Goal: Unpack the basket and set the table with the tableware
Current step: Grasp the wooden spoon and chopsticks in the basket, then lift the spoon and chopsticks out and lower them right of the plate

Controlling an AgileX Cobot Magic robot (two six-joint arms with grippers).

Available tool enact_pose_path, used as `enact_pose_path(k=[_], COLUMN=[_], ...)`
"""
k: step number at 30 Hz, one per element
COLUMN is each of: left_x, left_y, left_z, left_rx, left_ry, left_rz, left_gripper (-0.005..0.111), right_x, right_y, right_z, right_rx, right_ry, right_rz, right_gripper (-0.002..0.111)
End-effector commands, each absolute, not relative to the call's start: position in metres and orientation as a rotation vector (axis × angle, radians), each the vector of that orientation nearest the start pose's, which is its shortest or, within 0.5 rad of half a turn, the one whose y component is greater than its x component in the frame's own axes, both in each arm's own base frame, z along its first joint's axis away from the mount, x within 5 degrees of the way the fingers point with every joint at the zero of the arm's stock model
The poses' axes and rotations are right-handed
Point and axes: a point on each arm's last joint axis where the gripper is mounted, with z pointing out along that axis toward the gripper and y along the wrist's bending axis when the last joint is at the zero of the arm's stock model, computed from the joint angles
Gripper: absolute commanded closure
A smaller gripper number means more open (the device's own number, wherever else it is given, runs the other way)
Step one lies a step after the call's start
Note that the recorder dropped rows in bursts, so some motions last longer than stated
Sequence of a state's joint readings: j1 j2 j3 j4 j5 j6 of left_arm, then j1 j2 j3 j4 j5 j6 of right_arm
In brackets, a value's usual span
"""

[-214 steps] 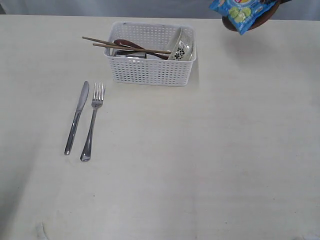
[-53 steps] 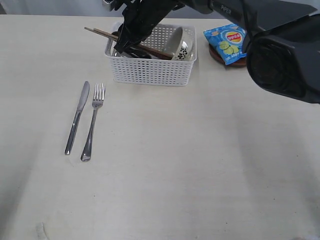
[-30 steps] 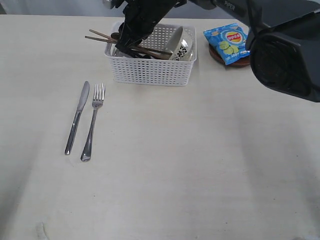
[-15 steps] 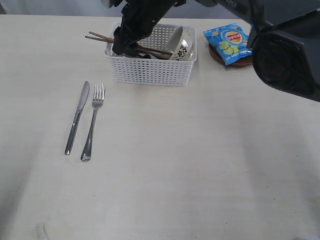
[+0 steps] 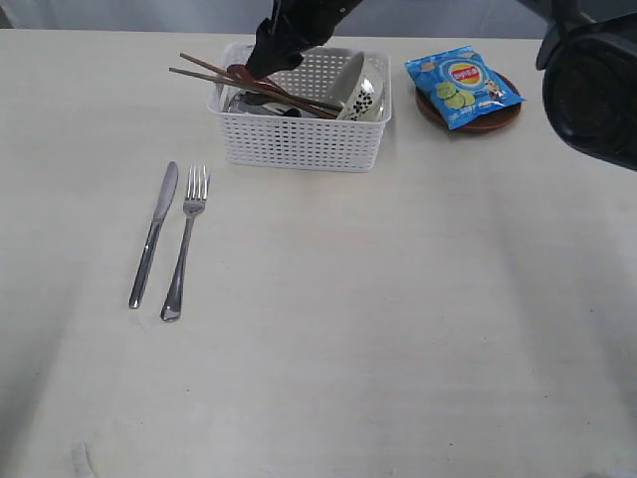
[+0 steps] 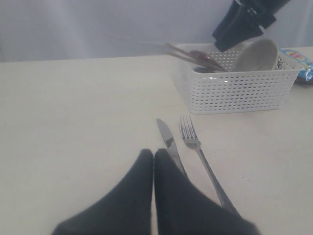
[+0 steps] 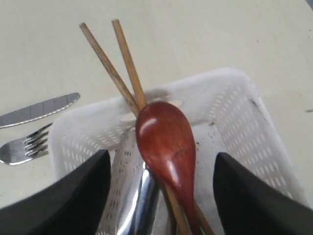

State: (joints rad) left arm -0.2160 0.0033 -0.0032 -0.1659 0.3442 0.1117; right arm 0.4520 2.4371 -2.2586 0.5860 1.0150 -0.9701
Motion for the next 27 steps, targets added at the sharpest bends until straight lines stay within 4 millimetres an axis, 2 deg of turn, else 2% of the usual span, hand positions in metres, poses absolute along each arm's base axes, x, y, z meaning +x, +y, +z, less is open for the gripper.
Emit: enact_pose_path(k=[1,5,8,14,17,21,24,27], left_x=[0.051,0.051,0.051,0.051,0.051,0.051,0.051,0.051], left_y=[-0.017,-0.017,-0.017,-0.017,-0.017,-0.017,-0.017,-0.017], left_z=[0.183,0.183,0.183,0.183,0.183,0.183,0.183,0.183], left_rx=[0.202,0.202,0.202,0.202,0.202,0.202,0.202,0.202], left_ry=[1.817,1.817,1.817,1.817,1.817,1.817,1.817,1.817], left_rz=[-0.237,-0.237,-0.237,-0.237,-0.237,-0.237,-0.237,-0.237], left_gripper=[0.107,0.107,0.107,0.107,0.107,0.107,0.107,0.107], right_x=[0.464,0.467,0.468,0.478,0.48,0.479,0.479,0.48], right_y=[0.274,0.272,0.278,0.279,0.279,0.281,0.281,0.279], right_z=[0.203,0.174,0.165,0.157,0.154,0.148,0.15,0.156], right_rx=[-1.455,-1.485,-1.498,-1.415,-1.4,-1.388,-1.386,-1.366], right_ry=[1.998,2.041,1.983,1.954,1.956,1.968,1.967,1.96], right_rz=[0.569,0.592,0.651,0.59,0.585,0.619,0.627,0.642], right_gripper=[0.049,0.049,0.049,0.05,0.061,0.091,0.108,0.109])
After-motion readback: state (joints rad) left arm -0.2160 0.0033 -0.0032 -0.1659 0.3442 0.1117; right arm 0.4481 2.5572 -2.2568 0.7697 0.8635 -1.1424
